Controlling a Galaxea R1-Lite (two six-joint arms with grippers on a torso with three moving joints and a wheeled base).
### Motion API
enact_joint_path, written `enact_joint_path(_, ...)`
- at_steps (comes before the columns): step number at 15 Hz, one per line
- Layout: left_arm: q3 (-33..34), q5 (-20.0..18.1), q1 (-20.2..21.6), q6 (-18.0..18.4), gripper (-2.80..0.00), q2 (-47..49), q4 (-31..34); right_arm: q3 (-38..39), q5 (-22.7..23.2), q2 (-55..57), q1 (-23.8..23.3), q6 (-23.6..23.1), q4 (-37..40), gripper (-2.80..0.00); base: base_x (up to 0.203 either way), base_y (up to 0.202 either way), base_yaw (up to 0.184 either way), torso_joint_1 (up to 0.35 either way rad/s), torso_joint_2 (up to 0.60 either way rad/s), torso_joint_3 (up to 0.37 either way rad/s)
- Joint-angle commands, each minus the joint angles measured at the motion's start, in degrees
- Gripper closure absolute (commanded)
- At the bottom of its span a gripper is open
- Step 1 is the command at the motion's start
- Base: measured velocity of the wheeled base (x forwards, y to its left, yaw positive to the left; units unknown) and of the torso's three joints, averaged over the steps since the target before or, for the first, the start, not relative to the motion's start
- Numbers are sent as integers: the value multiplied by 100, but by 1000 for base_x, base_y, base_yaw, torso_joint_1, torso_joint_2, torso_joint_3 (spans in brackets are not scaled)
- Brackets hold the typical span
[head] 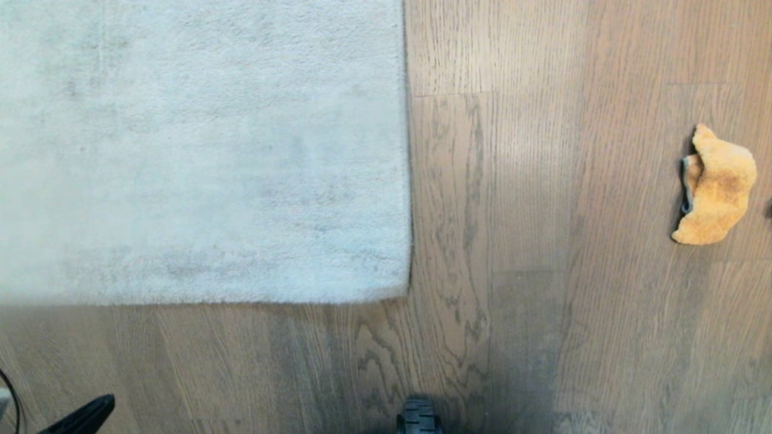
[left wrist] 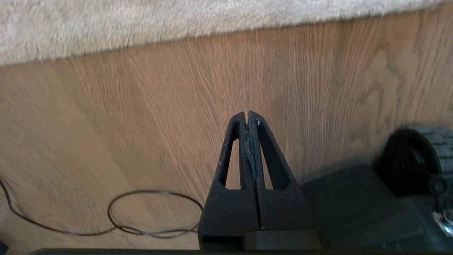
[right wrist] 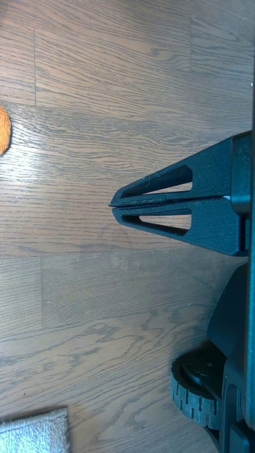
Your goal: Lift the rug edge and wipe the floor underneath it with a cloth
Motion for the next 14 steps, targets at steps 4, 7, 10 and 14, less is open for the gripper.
enact_joint_path(4,10,-54,78,-11,0,-1861,1325,0,1,9,2,-2,-6,0,0,0,0,0,0,0)
enact_joint_path(7,10,-74,62,7,0,-2096,1762,0,1,9,2,-2,-6,0,0,0,0,0,0,0)
enact_joint_path(10,10,-262,195,20,0,-2160,1915,0,1,9,2,-2,-6,0,0,0,0,0,0,0)
enact_joint_path(14,10,-294,330,-11,0,-2427,2051,0,1,9,2,-2,-6,0,0,0,0,0,0,0)
